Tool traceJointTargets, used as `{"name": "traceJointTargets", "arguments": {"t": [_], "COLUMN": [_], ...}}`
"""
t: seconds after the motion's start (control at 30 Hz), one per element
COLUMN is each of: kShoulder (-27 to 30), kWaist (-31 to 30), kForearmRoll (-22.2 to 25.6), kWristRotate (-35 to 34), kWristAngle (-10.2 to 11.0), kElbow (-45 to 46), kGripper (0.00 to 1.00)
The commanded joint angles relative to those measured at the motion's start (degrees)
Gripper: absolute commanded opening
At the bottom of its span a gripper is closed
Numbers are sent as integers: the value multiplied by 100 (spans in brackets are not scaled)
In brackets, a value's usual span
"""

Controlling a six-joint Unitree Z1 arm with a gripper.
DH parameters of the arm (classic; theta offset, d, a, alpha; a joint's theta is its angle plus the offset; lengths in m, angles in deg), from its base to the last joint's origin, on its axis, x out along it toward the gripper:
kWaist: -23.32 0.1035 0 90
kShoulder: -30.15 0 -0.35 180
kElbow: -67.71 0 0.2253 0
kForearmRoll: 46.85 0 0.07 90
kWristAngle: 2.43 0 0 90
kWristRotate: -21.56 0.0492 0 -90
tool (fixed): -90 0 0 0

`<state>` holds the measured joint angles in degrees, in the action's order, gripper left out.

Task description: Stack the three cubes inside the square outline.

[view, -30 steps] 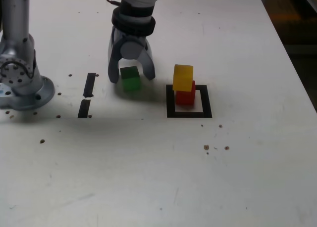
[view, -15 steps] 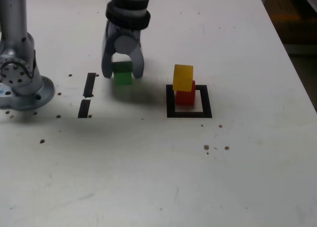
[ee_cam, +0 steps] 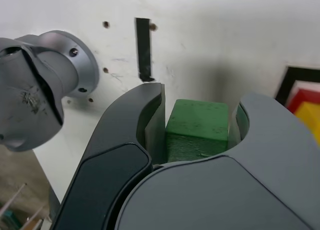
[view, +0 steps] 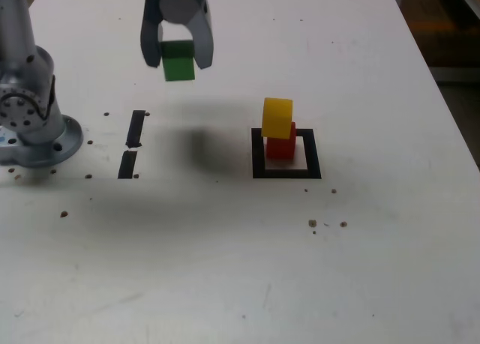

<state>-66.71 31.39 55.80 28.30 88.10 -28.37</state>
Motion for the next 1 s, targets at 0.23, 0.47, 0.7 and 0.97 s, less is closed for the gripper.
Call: {"name": "traceJointTargets", "arguments": {"t": [0.23,0.47,0.7,0.97], "kShoulder": [-322,-704,-1095,-1399], "kWaist": [-433,-661,-842,-906], "kForearmRoll": [297,331,320,200], "kWristRotate": [94,141,163,221], "kWristAngle": [-93,-144,-158,-156], "kElbow": [-862,-1341,-1791,-1991], "kGripper": [16,16,16,17]}}
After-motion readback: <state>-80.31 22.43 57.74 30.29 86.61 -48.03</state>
